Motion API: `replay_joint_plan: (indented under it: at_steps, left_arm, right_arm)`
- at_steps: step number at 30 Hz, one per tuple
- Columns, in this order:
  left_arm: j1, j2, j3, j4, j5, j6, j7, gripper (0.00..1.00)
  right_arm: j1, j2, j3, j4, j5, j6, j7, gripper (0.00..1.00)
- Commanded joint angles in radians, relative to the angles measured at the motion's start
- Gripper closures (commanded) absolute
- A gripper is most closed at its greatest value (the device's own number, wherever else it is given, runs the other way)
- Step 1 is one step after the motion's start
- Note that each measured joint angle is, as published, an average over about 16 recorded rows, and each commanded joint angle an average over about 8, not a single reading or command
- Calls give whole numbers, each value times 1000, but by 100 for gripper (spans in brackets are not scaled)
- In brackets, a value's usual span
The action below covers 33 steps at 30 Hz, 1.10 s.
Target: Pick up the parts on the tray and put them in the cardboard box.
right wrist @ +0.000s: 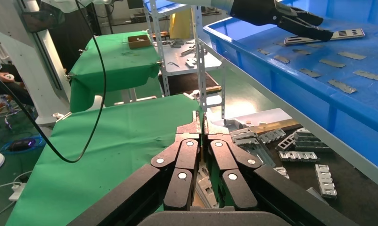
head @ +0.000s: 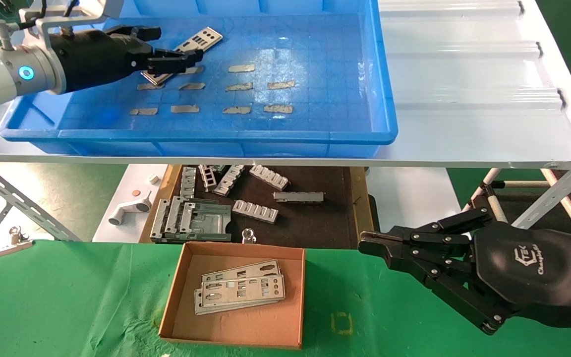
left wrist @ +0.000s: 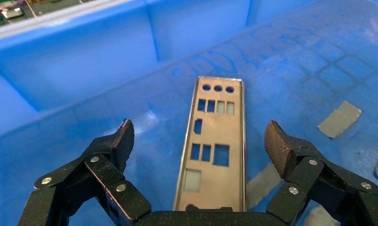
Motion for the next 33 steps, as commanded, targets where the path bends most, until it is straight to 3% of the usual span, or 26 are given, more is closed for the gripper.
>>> replay_joint_plan:
  at_steps: [1, 4, 7, 33]
  left_arm:
    - [-4, 2, -1, 14, -1, 4, 4, 49]
    - [-9, 6, -1, 27, -2, 8, 7, 86]
    - [-13, 9, -1, 34, -2, 17, 11, 100]
    - [-12, 8, 6, 63, 9, 36, 68, 100]
  right_arm:
    - [0, 0, 0, 0, 0, 0, 0, 100]
    - [0, 0, 0, 0, 0, 0, 0, 100]
    - [0, 0, 0, 0, 0, 0, 0, 100]
    - [0, 0, 0, 0, 0, 0, 0, 100]
